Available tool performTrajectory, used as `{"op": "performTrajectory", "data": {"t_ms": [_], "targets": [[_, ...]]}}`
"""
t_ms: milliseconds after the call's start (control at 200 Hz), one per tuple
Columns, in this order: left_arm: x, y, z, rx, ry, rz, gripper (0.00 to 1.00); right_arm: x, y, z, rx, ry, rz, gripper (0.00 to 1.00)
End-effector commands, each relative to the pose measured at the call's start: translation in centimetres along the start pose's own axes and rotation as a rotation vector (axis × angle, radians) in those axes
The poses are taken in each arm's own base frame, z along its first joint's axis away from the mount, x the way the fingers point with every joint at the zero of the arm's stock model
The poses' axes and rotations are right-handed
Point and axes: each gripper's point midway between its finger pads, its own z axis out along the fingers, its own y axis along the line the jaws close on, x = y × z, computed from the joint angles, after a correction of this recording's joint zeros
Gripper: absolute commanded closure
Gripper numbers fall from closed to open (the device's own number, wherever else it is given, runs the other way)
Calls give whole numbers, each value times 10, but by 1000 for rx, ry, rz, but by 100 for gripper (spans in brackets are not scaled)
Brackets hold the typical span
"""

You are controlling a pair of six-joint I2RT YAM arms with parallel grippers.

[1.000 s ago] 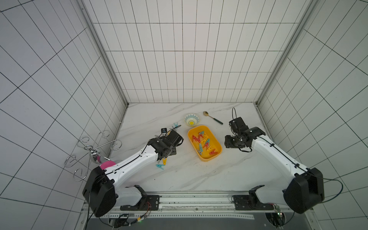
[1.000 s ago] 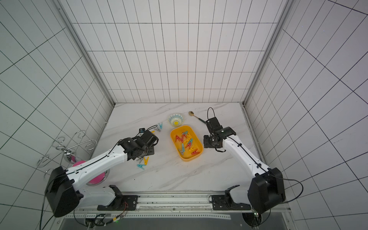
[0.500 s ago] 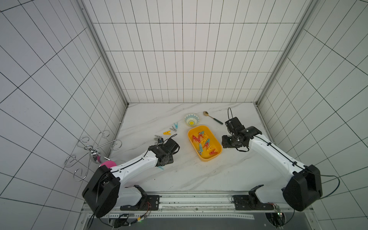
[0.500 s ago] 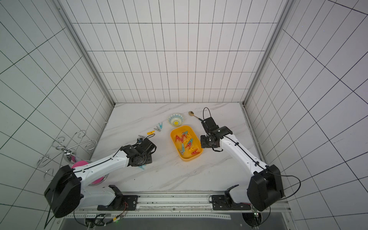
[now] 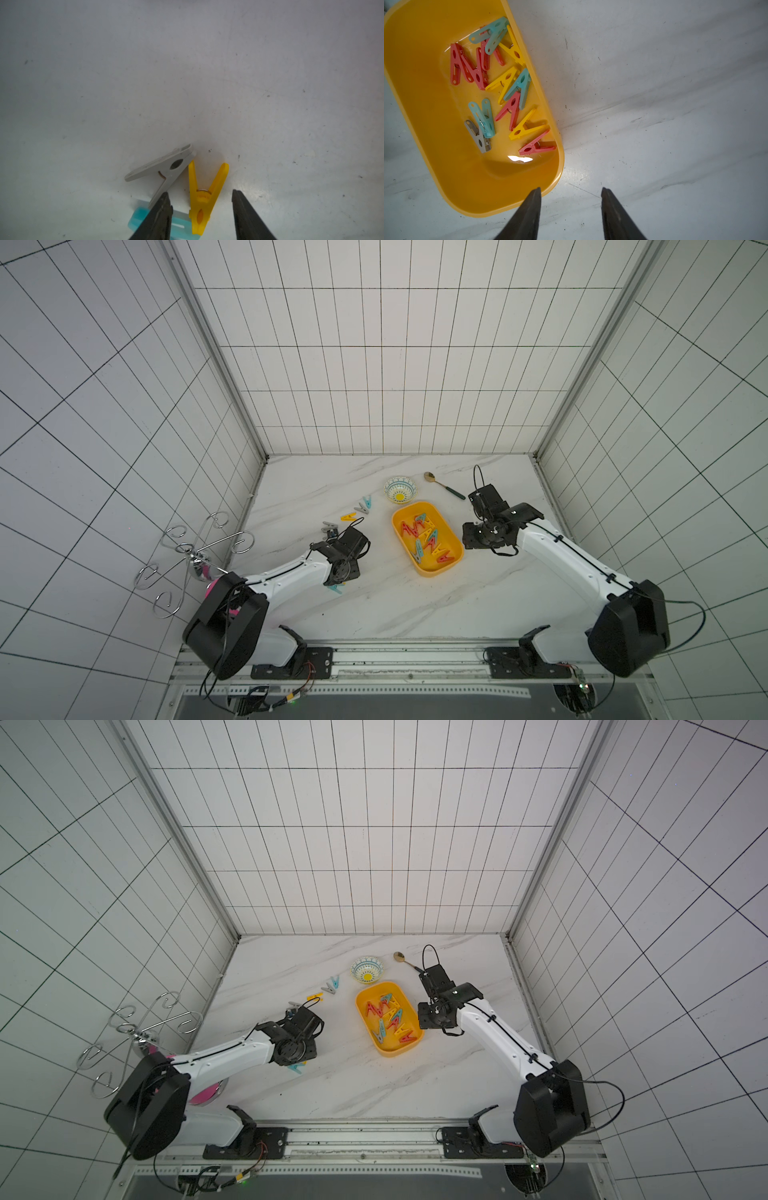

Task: Put the clothespins into the storage box
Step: Pick up the clothespin from the center of the board, then place the clothespin in the storage box.

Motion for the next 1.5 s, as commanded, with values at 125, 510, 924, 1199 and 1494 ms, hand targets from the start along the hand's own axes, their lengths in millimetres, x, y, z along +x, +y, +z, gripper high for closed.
{"op": "performTrajectory", "data": {"t_ms": [125, 510, 924, 1199, 1494], "targets": [[0, -14, 11, 51, 11, 18, 55, -12, 3, -5, 7, -33, -3, 50], [-5, -19, 11, 50, 5, 30, 71, -11, 2, -6, 11, -35, -7, 50], [-24, -34, -17, 92, -50, 43, 77, -10, 0, -6, 18, -41, -7, 50], [-53, -124, -92, 267, -186, 163, 77, -12, -6, -4, 32, -47, 10, 49], [-44, -236, -88, 336, -159, 325, 77, -4, -27, 2, 79, -75, 92, 49]]}}
